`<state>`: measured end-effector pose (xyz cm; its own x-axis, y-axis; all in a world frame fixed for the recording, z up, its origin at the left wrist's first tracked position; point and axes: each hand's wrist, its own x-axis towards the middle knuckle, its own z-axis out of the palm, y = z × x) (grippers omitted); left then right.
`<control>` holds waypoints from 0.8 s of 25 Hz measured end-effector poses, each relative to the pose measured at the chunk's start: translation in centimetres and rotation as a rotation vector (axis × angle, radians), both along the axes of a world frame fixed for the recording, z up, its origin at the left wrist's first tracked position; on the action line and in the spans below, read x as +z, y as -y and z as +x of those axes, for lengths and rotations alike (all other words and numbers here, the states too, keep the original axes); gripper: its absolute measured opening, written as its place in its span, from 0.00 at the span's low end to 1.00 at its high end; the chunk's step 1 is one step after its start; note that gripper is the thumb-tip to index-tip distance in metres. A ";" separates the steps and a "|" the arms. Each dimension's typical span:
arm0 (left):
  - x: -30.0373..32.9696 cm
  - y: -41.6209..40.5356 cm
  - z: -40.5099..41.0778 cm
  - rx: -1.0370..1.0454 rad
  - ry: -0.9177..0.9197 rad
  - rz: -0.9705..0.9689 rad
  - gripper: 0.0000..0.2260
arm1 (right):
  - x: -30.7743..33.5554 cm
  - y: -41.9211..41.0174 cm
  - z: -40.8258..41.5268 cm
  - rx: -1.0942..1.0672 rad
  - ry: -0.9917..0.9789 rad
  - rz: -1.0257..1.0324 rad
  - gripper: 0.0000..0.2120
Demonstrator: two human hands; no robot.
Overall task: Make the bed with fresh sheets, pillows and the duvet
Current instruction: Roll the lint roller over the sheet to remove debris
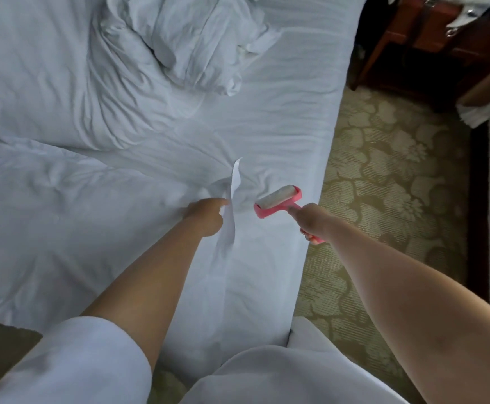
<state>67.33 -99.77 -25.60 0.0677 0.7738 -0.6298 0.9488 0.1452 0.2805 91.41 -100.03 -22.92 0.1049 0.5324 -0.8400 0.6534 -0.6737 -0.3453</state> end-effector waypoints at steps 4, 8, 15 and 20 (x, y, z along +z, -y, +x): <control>0.9 2.2 0.3 -0.006 -0.001 0.063 0.20 | 1.8 3.4 0.2 -0.079 -0.026 0.064 0.20; 2.3 3.2 3.3 0.092 0.135 0.124 0.19 | 3.0 4.5 0.9 -0.045 -0.027 0.108 0.22; 2.2 0.4 12.9 0.832 0.527 0.108 0.08 | 2.5 1.1 5.5 0.072 -0.125 0.192 0.23; 1.6 -2.6 21.4 0.979 0.459 0.155 0.13 | 0.8 -2.8 12.0 0.159 -0.136 0.211 0.26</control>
<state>88.76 -97.13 -24.01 -0.4174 0.6888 -0.5927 0.2414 0.7129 0.6584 103.38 -97.23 -22.17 -0.1002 0.6974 -0.7097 0.6830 -0.4704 -0.5588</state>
